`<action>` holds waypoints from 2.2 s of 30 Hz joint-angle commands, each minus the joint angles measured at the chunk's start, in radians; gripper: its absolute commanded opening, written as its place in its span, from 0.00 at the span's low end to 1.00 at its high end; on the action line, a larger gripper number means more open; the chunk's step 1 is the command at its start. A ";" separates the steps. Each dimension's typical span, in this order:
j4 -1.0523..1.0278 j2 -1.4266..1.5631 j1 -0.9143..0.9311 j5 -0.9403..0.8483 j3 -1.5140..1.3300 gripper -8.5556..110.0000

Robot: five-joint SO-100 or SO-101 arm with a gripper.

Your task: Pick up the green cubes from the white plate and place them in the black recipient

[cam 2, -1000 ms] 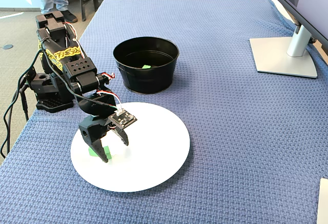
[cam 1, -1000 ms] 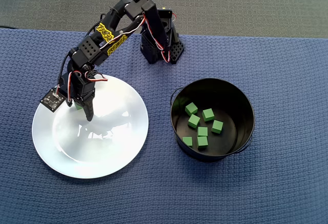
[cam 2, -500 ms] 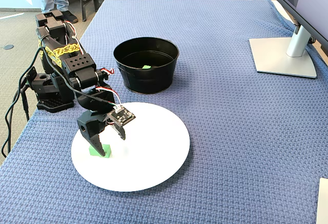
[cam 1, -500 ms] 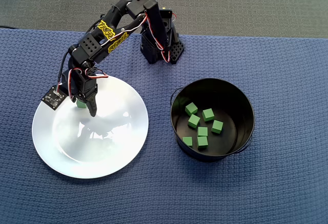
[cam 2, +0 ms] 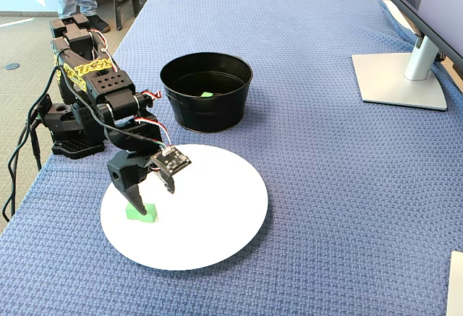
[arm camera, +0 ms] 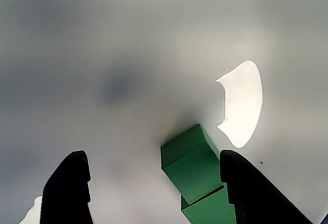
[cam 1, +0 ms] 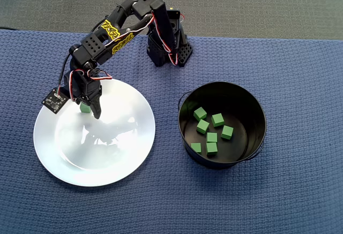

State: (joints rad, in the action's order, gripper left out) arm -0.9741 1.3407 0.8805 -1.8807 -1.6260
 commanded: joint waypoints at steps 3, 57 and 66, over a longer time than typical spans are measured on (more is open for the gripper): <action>-0.009 0.097 -0.011 -0.015 0.025 0.29; -0.282 -0.058 -0.009 -0.476 0.247 0.28; -0.250 -0.084 -0.006 -0.474 0.250 0.28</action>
State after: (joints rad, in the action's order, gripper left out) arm -1.2563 1.2471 0.8820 -2.3255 -1.4343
